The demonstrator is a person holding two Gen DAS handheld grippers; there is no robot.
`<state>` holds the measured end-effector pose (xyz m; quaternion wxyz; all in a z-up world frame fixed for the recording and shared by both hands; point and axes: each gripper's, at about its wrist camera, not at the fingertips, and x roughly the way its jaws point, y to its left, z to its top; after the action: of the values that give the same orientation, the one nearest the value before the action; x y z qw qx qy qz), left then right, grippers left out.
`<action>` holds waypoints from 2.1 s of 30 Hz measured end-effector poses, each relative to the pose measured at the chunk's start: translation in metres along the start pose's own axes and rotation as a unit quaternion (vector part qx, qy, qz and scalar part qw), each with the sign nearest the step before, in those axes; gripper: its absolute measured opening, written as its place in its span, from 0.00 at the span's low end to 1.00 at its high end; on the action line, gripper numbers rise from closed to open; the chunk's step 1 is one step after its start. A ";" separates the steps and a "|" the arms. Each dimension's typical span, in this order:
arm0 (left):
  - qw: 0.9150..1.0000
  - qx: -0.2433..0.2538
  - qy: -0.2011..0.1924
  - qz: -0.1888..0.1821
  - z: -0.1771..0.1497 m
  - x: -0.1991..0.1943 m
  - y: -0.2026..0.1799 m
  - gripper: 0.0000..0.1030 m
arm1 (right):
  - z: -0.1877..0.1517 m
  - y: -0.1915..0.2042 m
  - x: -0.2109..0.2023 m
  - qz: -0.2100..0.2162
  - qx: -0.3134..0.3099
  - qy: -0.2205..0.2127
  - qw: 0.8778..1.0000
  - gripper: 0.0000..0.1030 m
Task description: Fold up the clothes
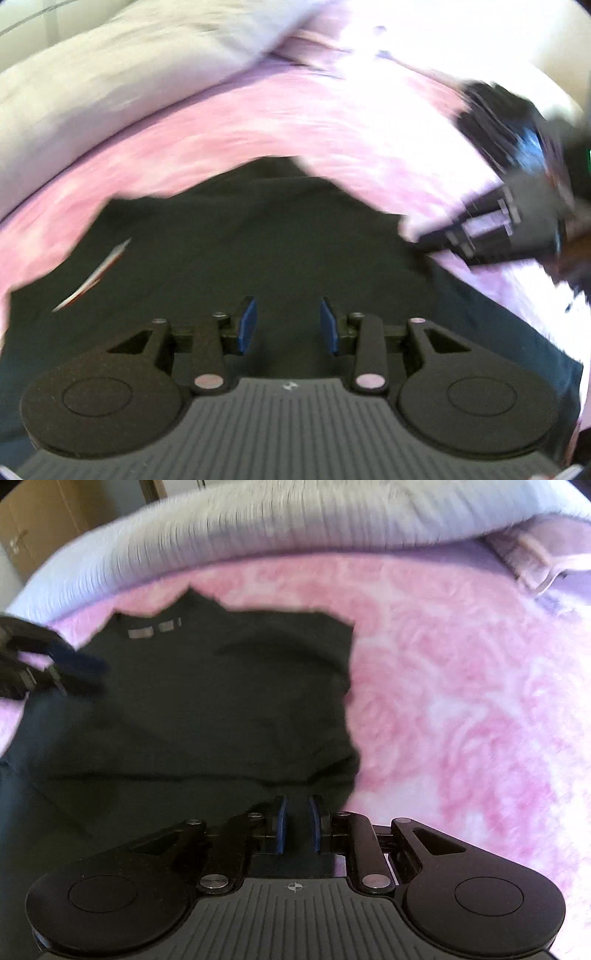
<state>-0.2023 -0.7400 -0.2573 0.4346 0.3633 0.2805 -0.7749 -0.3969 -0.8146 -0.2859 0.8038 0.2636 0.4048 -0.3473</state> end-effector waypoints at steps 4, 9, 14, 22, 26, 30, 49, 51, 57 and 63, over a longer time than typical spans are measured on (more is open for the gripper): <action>0.997 0.070 -0.012 0.005 0.015 0.036 -0.063 0.31 | 0.026 -0.028 -0.011 -0.014 0.015 -0.034 0.999 0.18; 0.986 0.155 -0.018 0.053 0.029 0.082 -0.118 0.31 | 0.057 -0.073 0.004 0.004 0.054 -0.024 0.998 0.34; 0.980 0.183 0.011 0.073 0.022 0.118 -0.140 0.00 | 0.086 -0.101 0.022 0.064 0.071 -0.008 0.995 0.44; 0.976 0.189 -0.001 0.109 0.005 0.126 -0.156 0.00 | 0.126 -0.085 0.100 0.115 0.038 0.034 0.992 0.30; 0.978 0.170 -0.006 0.121 0.004 0.129 -0.159 0.00 | 0.148 -0.081 0.123 0.098 0.014 0.024 0.995 0.02; 0.982 0.147 -0.013 0.115 0.005 0.126 -0.154 0.00 | 0.159 -0.084 0.118 0.079 0.005 -0.006 0.997 0.03; 0.947 -0.214 0.017 0.240 -0.151 -0.051 0.043 0.12 | 0.038 -0.041 0.053 0.092 -0.025 -0.002 0.995 0.30; 0.945 -0.221 0.019 0.240 -0.160 -0.061 0.051 0.12 | 0.027 -0.040 0.042 0.071 -0.031 0.007 0.997 0.32; 0.938 -0.253 0.012 0.235 -0.181 -0.078 0.058 0.18 | 0.005 -0.030 0.025 0.020 -0.043 0.036 0.998 0.34; 0.924 -0.270 0.034 0.268 -0.217 -0.118 0.040 0.18 | -0.023 0.004 -0.012 -0.009 -0.030 0.024 0.999 0.37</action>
<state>-0.0557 -0.5403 -0.2926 0.6979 0.3200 0.3856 -0.5117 -0.4101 -0.7922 -0.2872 0.7981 0.2438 0.4367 -0.3360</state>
